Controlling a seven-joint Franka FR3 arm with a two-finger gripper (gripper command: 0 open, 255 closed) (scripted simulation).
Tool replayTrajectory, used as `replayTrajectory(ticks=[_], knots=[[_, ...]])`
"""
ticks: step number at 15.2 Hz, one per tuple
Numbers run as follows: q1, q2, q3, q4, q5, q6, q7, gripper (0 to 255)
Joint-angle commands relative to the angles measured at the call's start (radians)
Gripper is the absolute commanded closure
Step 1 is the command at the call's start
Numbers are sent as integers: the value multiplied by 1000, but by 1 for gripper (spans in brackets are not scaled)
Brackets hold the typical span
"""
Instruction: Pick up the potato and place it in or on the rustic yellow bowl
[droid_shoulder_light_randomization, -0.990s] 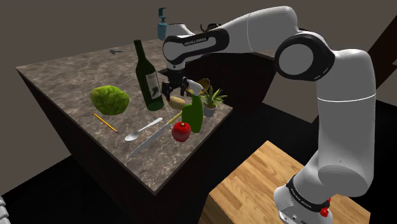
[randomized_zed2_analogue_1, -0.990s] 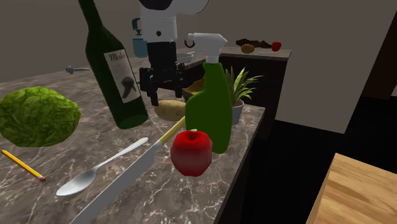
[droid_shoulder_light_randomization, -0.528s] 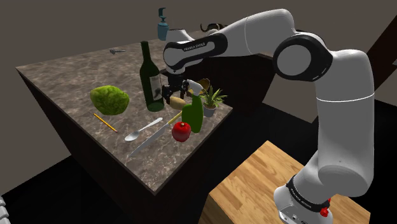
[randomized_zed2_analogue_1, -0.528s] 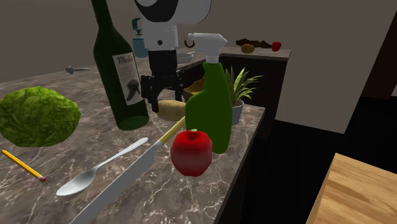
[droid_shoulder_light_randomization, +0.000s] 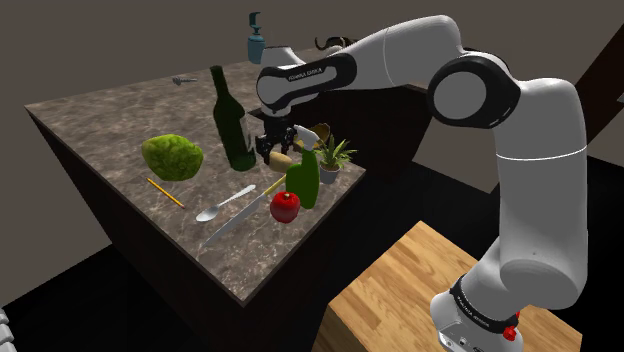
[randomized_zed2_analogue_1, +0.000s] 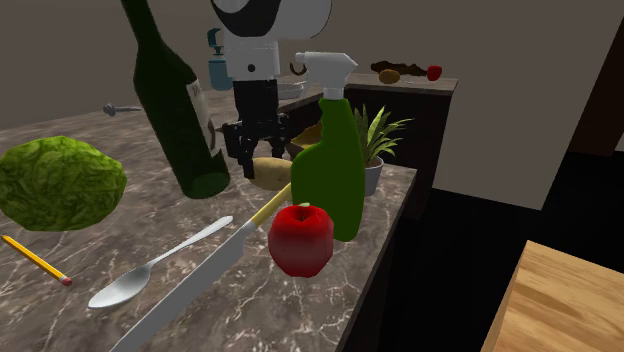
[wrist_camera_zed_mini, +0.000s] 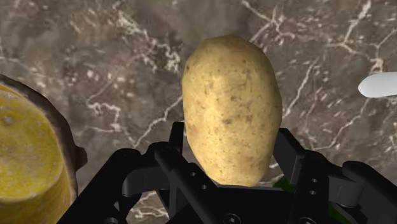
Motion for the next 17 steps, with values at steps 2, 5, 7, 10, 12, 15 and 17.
replayTrajectory(ticks=[2,5,7,10,12,15,17], knots=[[2,12,2,-4,1,2,0,255],[2,12,2,-9,1,6,0,255],[3,4,3,-12,2,2,3,255],[3,-12,4,4,3,-29,3,255],[3,-21,4,17,4,-51,4,255],[3,-34,5,37,5,-85,5,255],[3,-41,6,53,5,-108,6,255]])
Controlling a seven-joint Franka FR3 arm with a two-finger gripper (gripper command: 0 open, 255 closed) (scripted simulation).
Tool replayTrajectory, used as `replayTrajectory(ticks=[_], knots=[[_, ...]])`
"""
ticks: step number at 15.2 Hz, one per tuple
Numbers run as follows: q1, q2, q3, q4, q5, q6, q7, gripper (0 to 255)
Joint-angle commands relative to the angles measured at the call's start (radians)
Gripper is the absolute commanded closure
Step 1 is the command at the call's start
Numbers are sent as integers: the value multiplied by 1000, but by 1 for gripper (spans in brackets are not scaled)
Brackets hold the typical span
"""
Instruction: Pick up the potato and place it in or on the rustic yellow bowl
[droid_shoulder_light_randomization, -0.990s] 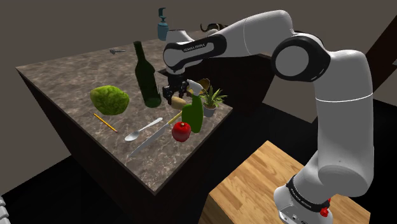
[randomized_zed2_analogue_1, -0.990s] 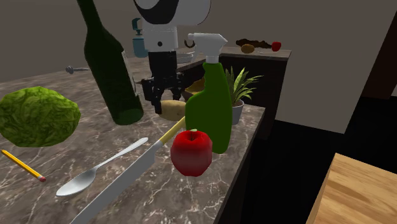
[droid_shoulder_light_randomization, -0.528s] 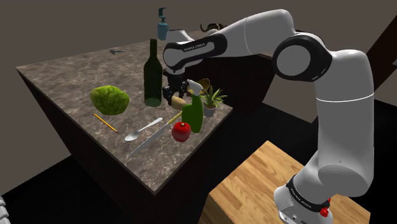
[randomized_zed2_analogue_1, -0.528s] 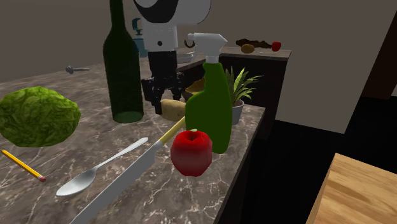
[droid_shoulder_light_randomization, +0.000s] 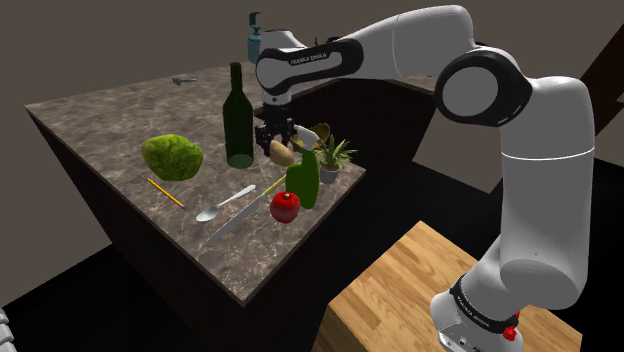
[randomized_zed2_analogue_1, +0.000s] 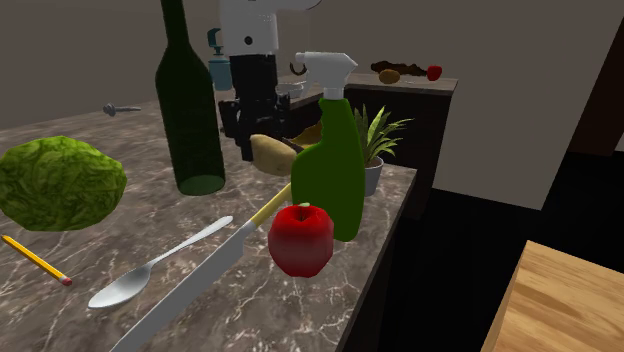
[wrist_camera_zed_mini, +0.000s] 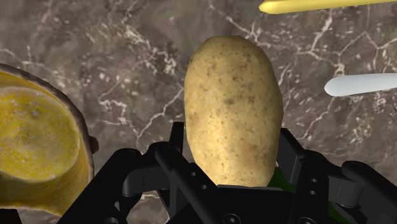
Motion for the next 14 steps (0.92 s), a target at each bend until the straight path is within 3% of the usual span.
replayTrajectory(ticks=[1,14], knots=[[0,-4,0,24,0,-28,1,255],[2,-28,3,161,2,-189,7,255]])
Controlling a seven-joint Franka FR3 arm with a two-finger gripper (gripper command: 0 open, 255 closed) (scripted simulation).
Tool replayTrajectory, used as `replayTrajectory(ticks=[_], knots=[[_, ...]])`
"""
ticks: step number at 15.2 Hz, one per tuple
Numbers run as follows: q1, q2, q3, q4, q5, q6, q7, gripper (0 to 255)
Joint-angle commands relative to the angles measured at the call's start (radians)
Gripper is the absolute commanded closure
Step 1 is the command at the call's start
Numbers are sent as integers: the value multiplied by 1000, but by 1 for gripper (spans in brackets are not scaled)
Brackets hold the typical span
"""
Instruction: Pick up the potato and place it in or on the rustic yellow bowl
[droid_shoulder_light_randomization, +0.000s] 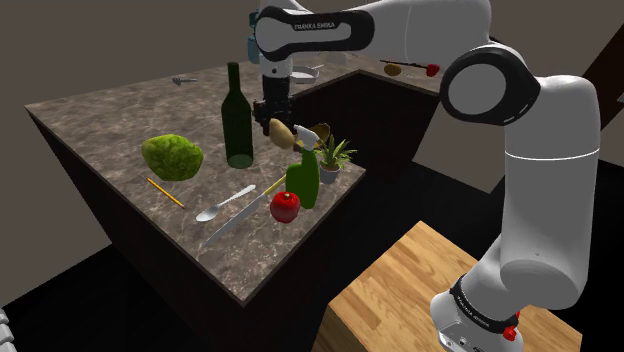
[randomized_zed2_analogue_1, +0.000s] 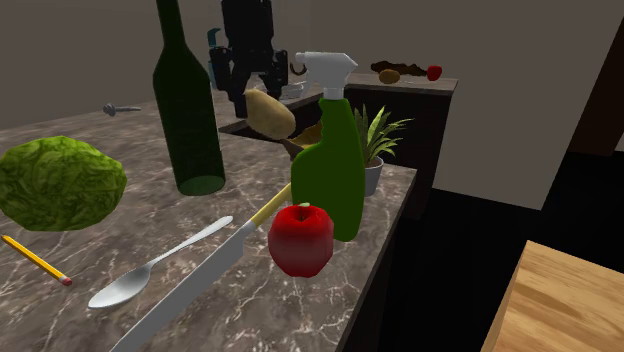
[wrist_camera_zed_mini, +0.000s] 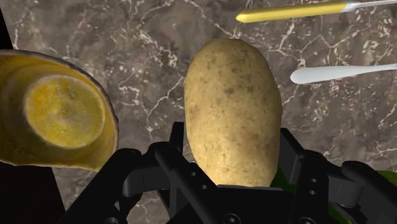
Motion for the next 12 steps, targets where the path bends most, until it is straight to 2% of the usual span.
replayTrajectory(ticks=[1,9,12], knots=[[-1,-3,0,22,0,-25,-1,255],[3,7,1,138,-1,-131,4,255],[-40,30,-15,176,-1,-150,-54,255]])
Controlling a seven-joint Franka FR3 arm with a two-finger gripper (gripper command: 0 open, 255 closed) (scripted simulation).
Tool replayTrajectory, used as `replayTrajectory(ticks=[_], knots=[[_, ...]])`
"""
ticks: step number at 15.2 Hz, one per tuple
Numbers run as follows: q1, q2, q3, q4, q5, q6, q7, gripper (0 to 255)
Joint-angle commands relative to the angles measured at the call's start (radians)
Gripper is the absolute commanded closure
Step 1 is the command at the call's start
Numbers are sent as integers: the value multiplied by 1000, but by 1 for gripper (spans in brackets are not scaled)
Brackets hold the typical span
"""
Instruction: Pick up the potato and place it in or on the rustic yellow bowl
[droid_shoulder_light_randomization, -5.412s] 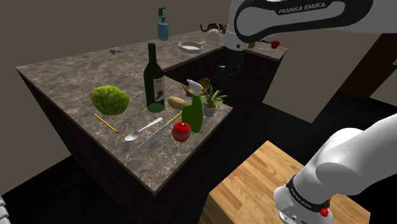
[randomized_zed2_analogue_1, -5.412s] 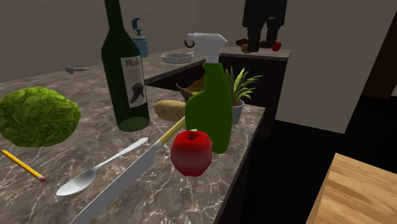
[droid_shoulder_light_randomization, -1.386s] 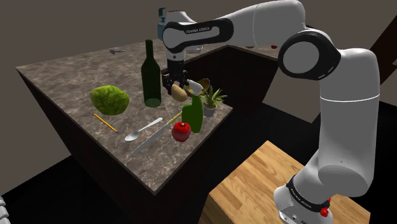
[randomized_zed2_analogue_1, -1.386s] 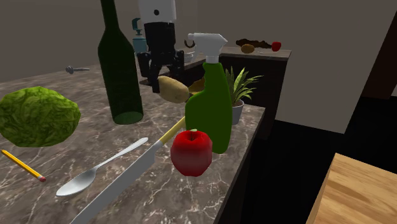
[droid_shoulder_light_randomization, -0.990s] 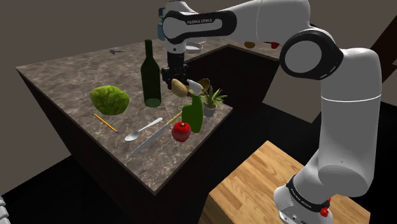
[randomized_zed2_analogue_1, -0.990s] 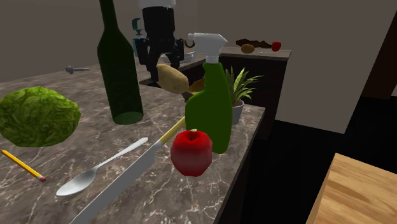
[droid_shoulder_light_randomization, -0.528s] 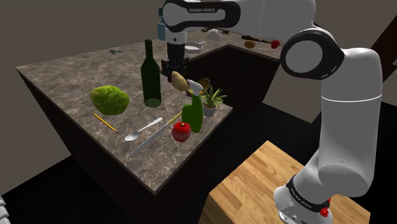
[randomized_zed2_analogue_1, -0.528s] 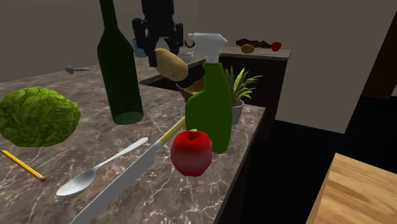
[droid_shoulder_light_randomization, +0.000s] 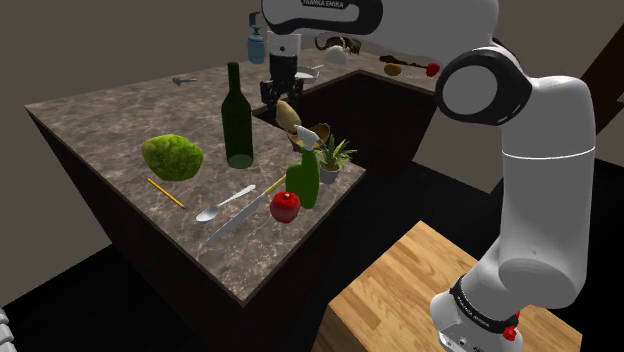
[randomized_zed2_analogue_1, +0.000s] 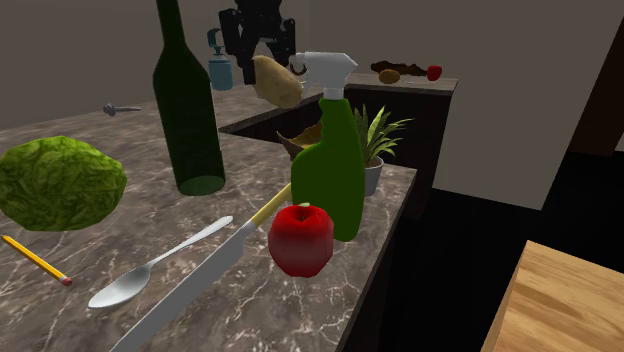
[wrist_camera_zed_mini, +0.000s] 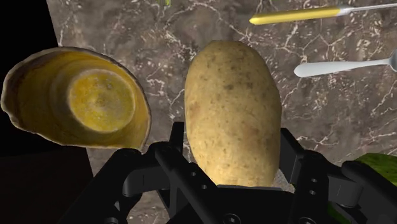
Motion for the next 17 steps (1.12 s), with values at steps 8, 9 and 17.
replayTrajectory(ticks=[8,9,17], knots=[[-123,143,-42,240,-4,-104,-166,255],[-136,173,-46,291,-5,-126,-184,255],[-165,182,-53,225,-5,-52,-218,255]])
